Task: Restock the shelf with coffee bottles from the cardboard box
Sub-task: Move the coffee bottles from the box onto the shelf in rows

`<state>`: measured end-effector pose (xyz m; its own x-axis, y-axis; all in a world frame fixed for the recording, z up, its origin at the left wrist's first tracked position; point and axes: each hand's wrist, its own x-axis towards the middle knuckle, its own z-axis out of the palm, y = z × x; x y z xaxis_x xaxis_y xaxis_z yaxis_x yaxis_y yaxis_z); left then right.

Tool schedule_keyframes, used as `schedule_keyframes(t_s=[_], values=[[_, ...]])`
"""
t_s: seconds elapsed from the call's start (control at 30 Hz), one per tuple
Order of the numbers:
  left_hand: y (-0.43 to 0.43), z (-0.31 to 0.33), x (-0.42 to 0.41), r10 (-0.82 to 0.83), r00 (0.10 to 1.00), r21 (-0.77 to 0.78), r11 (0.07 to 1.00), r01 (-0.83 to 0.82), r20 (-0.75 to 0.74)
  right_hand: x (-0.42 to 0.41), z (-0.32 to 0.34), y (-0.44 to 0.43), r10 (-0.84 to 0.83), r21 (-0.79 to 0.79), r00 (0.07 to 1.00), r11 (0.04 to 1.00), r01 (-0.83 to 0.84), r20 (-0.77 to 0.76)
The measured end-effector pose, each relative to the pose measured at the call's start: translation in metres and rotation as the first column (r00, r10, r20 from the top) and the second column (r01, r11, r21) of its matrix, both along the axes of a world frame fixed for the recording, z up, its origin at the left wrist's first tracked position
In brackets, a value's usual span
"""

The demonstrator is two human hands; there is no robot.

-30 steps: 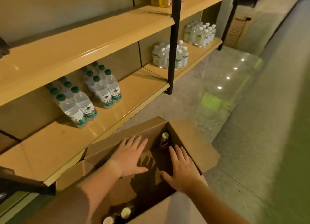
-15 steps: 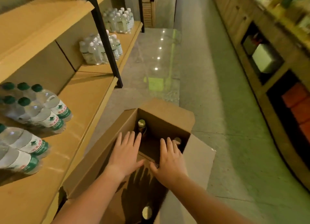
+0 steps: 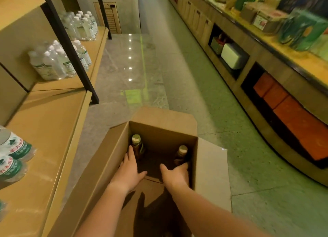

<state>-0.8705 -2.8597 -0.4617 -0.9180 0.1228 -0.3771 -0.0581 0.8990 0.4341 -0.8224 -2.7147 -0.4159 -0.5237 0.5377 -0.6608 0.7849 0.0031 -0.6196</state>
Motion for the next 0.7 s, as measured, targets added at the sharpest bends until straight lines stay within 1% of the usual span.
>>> schedule_keyframes(t_s=[0.13, 0.2, 0.27, 0.33, 0.4, 0.47, 0.57, 0.7], values=[[0.002, -0.020, -0.012, 0.164, 0.982, 0.229, 0.956, -0.180, 0.090, -0.016, -0.010, -0.007, -0.204, -0.082, 0.977, 0.977, 0.199, -0.056], [0.003, -0.029, -0.017, 0.199, 0.973, 0.293, 0.929, -0.226, 0.119, -0.024, -0.016, -0.009, -0.284, -0.104, 0.955, 0.956, 0.275, -0.084], [0.005, -0.036, -0.023, 0.235, 0.964, 0.324, 0.908, -0.265, 0.127, -0.032, -0.022, -0.008, -0.335, -0.125, 0.936, 0.939, 0.321, -0.108], [0.011, -0.042, -0.028, 0.272, 0.960, 0.290, 0.916, -0.278, 0.062, -0.038, -0.030, -0.007, -0.371, -0.136, 0.921, 0.925, 0.355, -0.121], [0.016, -0.046, -0.033, 0.296, 0.955, 0.227, 0.931, -0.285, -0.017, -0.040, -0.040, -0.007, -0.371, -0.111, 0.921, 0.927, 0.359, -0.122], [0.019, -0.050, -0.037, 0.308, 0.950, 0.181, 0.939, -0.293, -0.058, -0.042, -0.049, -0.006, -0.355, -0.079, 0.926, 0.934, 0.347, -0.128], [0.019, -0.056, -0.043, 0.275, 0.956, 0.098, 0.959, -0.266, -0.099, -0.047, -0.056, -0.002, -0.324, -0.047, 0.939, 0.946, 0.320, -0.119], [0.020, -0.063, -0.048, 0.274, 0.954, 0.110, 0.959, -0.261, -0.119, -0.053, -0.070, 0.007, -0.295, -0.032, 0.952, 0.956, 0.293, -0.079]])
